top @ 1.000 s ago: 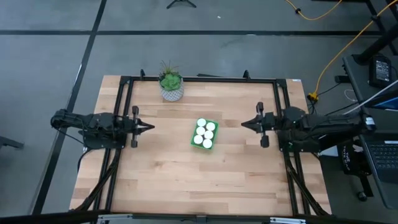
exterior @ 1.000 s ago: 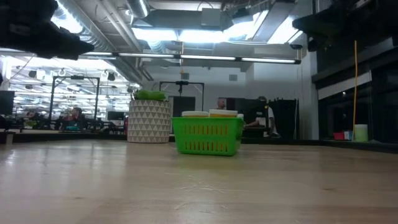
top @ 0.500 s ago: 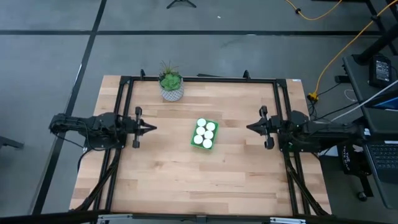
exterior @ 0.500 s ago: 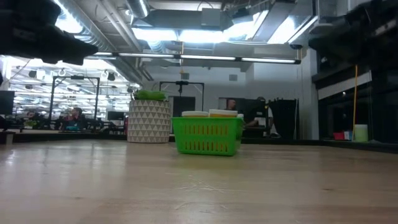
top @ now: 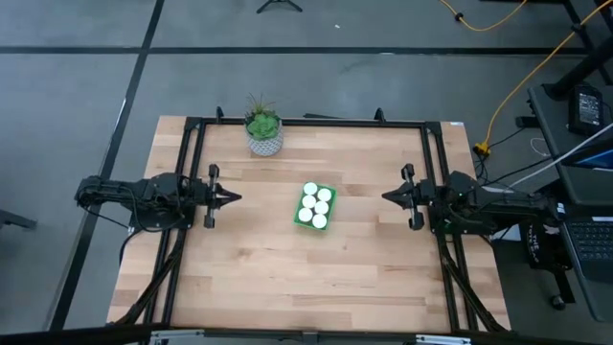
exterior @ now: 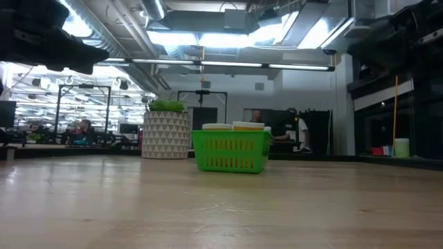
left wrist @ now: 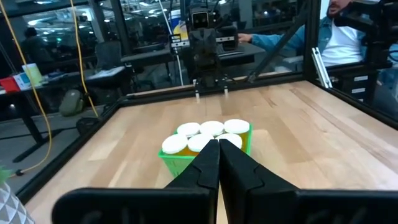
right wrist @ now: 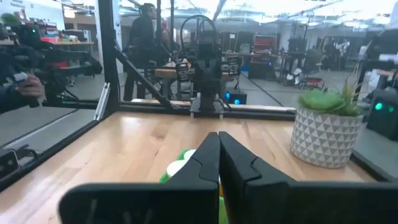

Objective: Pick and place pill bottles into a basket
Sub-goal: Return to Home Position

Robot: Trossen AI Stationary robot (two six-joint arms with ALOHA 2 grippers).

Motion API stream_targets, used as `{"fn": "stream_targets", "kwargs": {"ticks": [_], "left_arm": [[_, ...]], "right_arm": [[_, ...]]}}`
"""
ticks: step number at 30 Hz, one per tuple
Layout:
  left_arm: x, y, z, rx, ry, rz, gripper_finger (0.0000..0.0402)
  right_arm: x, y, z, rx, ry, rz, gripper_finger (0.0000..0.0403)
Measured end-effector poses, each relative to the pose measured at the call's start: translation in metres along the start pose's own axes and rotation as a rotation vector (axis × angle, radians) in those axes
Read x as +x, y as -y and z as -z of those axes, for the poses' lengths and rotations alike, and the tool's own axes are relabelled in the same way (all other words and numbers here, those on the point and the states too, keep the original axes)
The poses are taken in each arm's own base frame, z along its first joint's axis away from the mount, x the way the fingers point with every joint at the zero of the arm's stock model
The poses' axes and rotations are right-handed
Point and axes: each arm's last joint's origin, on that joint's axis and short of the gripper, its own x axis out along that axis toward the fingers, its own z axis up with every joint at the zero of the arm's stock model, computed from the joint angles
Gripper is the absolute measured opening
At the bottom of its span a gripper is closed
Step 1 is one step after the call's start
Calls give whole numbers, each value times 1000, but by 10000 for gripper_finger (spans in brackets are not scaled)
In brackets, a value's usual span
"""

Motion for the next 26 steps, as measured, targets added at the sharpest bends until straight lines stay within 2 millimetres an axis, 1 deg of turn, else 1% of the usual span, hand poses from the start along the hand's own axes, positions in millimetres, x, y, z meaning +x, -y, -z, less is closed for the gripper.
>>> {"fn": "stream_targets", "kwargs": {"ticks": [6, 10, 13, 19, 26], "left_arm": [[0, 0, 0, -2, -1, 0, 2], [0, 0, 0, -72, -1, 0, 7], [0, 0, 0, -109, 0, 0, 7], [0, 0, 0, -112, -1, 0, 4], [0, 0, 0, -111, 0, 0, 10]], "right_arm": [[0, 0, 0, 95, -3, 0, 17], [0, 0, 1, 151, -7, 0, 23], [0, 0, 1, 148, -7, 0, 24], [0, 0, 1, 146, -7, 0, 25], [0, 0, 1, 147, -7, 0, 25]]}}
